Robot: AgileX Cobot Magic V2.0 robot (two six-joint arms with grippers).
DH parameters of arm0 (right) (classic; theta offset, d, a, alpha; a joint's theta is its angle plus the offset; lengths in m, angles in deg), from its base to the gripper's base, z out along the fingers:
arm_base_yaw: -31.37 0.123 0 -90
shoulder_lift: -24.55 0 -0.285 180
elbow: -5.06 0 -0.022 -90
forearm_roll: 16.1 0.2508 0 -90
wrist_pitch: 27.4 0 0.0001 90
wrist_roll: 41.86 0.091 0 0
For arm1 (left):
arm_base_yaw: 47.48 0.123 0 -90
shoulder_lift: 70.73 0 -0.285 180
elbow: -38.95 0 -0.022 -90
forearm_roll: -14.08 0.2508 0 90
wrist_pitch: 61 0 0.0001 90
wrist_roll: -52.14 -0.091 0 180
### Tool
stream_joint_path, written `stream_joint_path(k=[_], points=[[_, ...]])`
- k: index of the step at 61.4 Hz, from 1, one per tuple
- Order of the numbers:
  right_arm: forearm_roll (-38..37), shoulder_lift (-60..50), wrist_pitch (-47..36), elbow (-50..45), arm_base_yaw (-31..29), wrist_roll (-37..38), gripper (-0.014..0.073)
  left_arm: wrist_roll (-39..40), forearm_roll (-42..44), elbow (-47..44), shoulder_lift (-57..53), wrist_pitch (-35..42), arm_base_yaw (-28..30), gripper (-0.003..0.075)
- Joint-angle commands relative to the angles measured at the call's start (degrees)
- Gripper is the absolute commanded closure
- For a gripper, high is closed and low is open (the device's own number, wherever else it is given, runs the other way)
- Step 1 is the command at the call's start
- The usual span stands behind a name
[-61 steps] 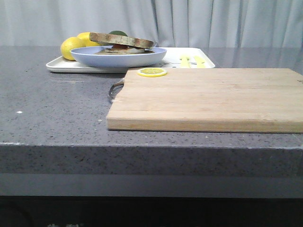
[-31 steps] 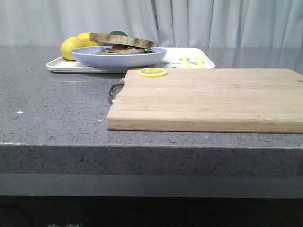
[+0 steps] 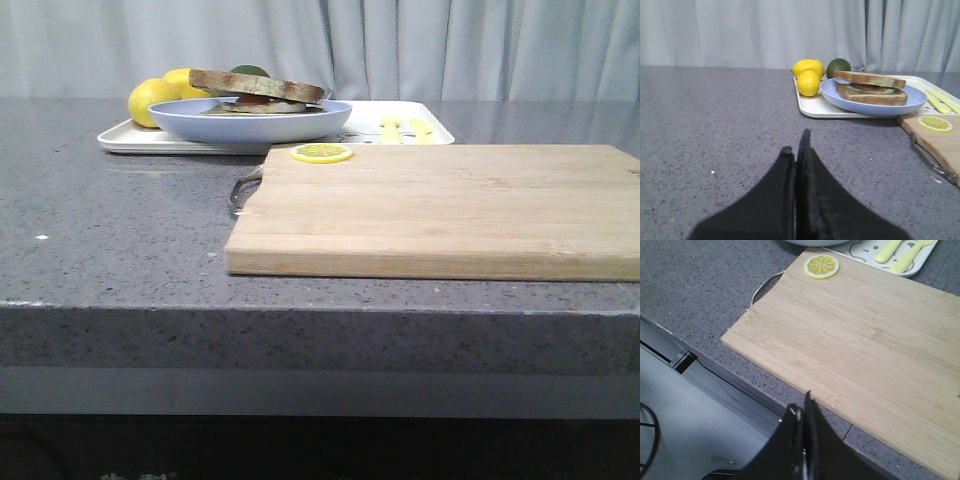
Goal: Place bread and move sandwich to tray
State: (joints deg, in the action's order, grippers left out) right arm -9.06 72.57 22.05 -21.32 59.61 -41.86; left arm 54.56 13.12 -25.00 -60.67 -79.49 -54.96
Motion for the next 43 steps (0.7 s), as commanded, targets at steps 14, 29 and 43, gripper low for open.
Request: stream_joint_path(k=[14,29,43], points=[[-0.11,-0.14,-3.28,1.21,-0.01,-0.4,0.0662,4.83,-0.96,-9.42,-3.94,16.42,1.23,0.0741],[-0.11,-0.14,-3.03,1.21,-0.01,-0.4,0.0662,4.83,-0.96,-13.55,-3.94,20.55,1.23,0.0741],[-0.11,-0.14,-3.03,1.21,-0.01,-0.4,0.0662,4.58,-0.96,-13.55,-3.94,20.88,1.23,0.0741]])
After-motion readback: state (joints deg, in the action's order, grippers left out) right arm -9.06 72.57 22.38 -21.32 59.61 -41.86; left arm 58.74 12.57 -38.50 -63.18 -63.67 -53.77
